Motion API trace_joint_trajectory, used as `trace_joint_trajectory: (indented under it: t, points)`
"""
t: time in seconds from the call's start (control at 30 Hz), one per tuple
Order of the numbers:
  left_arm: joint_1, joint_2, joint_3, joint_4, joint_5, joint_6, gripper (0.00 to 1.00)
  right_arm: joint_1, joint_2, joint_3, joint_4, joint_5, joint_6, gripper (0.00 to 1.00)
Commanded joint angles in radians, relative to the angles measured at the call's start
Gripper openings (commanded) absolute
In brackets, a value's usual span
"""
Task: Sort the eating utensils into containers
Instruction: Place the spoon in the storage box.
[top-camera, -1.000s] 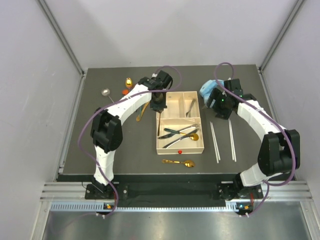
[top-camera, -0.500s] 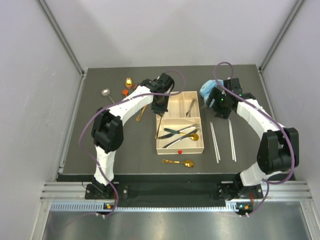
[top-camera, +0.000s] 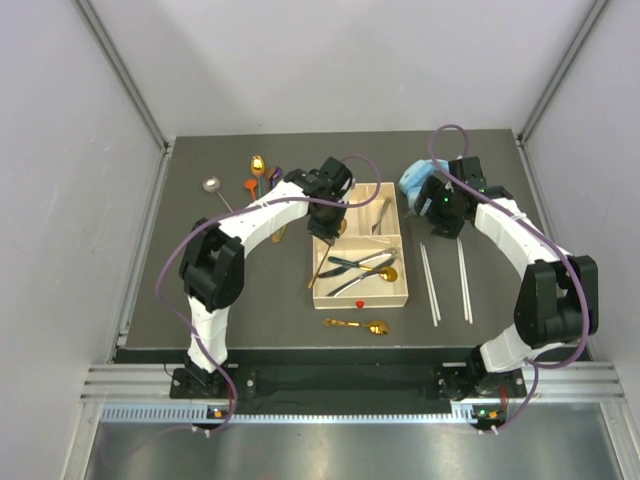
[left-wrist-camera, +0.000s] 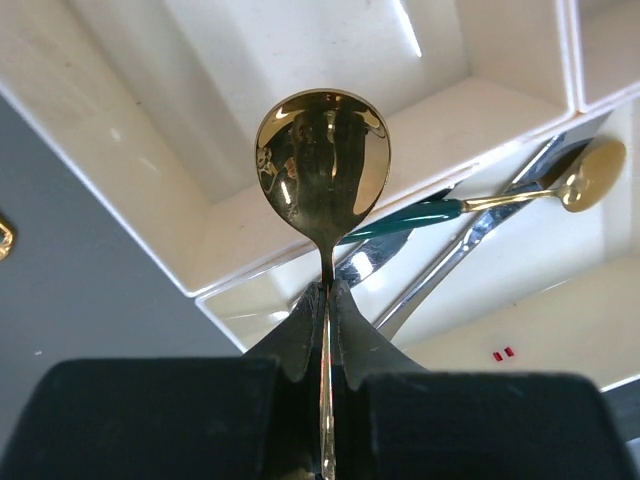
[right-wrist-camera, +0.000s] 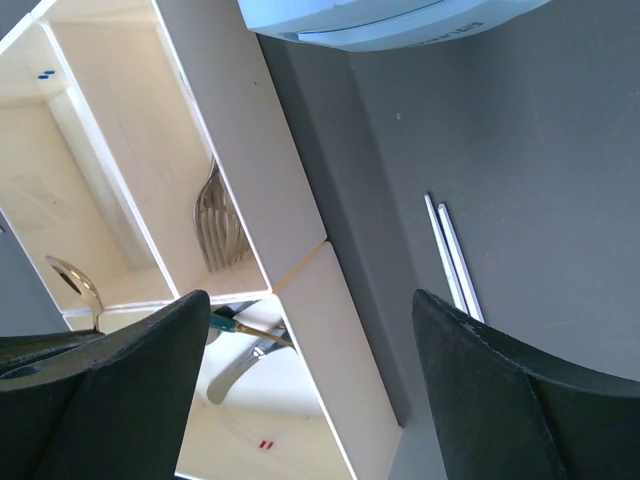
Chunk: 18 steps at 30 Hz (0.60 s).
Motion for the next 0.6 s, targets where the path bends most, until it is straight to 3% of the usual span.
trace_joint_trajectory:
  t: [0.0,0.57]
  points:
    - [-0.02,-0.051,0.019,0.047,0.039,0.069,0.0,-0.007,-0.046,0.006,0.006,0.004,-0.013,0.82]
    - [-0.084,0.01,0.119,0.073,0.241,0.169,0.0,-0.007,-0.034,0.007,0.04,-0.006,0.005,0.82]
